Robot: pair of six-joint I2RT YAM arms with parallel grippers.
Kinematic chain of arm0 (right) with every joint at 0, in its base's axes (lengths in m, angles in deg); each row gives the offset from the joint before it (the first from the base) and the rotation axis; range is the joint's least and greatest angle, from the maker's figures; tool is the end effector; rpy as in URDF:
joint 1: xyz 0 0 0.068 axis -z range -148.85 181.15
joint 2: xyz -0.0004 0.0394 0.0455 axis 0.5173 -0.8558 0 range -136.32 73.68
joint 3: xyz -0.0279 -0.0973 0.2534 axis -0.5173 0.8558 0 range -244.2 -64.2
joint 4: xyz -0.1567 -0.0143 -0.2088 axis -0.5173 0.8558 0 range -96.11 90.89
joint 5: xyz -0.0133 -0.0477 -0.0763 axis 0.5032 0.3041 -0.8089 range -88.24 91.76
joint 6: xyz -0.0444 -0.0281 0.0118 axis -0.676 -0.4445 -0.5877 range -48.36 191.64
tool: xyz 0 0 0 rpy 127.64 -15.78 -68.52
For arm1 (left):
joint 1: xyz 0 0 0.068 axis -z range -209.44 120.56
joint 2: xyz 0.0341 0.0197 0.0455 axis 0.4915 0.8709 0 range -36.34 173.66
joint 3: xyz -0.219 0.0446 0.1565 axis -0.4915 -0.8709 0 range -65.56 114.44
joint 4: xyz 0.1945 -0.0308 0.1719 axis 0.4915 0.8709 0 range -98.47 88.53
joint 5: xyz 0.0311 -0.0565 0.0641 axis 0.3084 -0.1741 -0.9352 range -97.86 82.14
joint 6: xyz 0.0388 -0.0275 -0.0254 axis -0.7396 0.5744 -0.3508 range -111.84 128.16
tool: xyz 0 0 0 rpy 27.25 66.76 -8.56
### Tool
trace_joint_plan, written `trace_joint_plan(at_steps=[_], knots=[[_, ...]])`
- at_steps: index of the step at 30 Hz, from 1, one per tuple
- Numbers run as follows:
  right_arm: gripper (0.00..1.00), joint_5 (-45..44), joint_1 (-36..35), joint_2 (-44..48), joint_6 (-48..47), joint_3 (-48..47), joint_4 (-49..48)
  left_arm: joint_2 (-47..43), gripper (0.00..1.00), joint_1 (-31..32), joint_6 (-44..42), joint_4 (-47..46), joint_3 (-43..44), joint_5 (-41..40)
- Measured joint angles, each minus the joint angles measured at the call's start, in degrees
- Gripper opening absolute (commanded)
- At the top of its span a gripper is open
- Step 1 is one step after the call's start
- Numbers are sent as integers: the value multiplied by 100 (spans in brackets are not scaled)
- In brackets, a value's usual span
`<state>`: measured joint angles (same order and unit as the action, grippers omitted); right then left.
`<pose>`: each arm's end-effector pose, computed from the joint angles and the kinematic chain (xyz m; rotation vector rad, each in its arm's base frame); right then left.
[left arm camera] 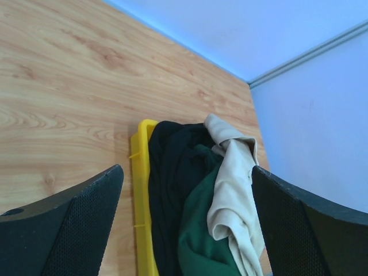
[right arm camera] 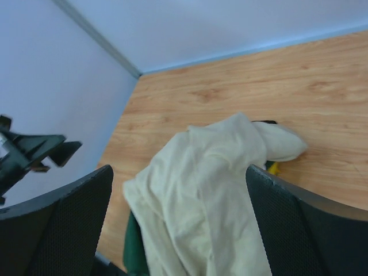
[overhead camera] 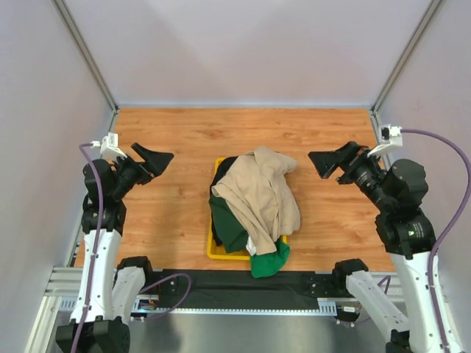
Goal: Fold and stack the t-shirts
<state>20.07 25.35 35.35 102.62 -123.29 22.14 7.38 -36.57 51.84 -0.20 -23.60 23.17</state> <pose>0.1258 0.0240 0.4062 0.1388 1.7465 0.7455 0.1797 0.0040 0.3302 -0.3867 1.7731 -0.9306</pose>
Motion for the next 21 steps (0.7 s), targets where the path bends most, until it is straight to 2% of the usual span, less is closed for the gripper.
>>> trace_joint_plan(at_steps=[2,4,6,8,12,17,20,21], knots=[[100,-219,-610,-251,-122,-479,273,-120,100,0,31,144,-24,-55],[100,-804,-1587,-616,-293,-914,560,-144,96,-2,57,127,-142,74],[100,-1698,-2761,-1191,-503,-1403,901,-87,94,4,-61,323,-146,192],[100,-2378,-3585,-1897,-627,-1864,1231,55,93,50,-372,944,4,20],[100,-3042,-4006,-3252,-721,-2514,1657,267,89,146,-1204,2393,684,-809],[96,-3504,-4015,-4186,-750,-2686,2096,-149,88,267,-1744,3106,675,-1419],[89,-3657,-4015,-4559,-756,-2959,2234,-334,86,306,-1880,3375,599,-1589],[82,-3696,-4015,-4701,-758,-3058,2251,-356,86,321,-1906,3403,590,-1626]])
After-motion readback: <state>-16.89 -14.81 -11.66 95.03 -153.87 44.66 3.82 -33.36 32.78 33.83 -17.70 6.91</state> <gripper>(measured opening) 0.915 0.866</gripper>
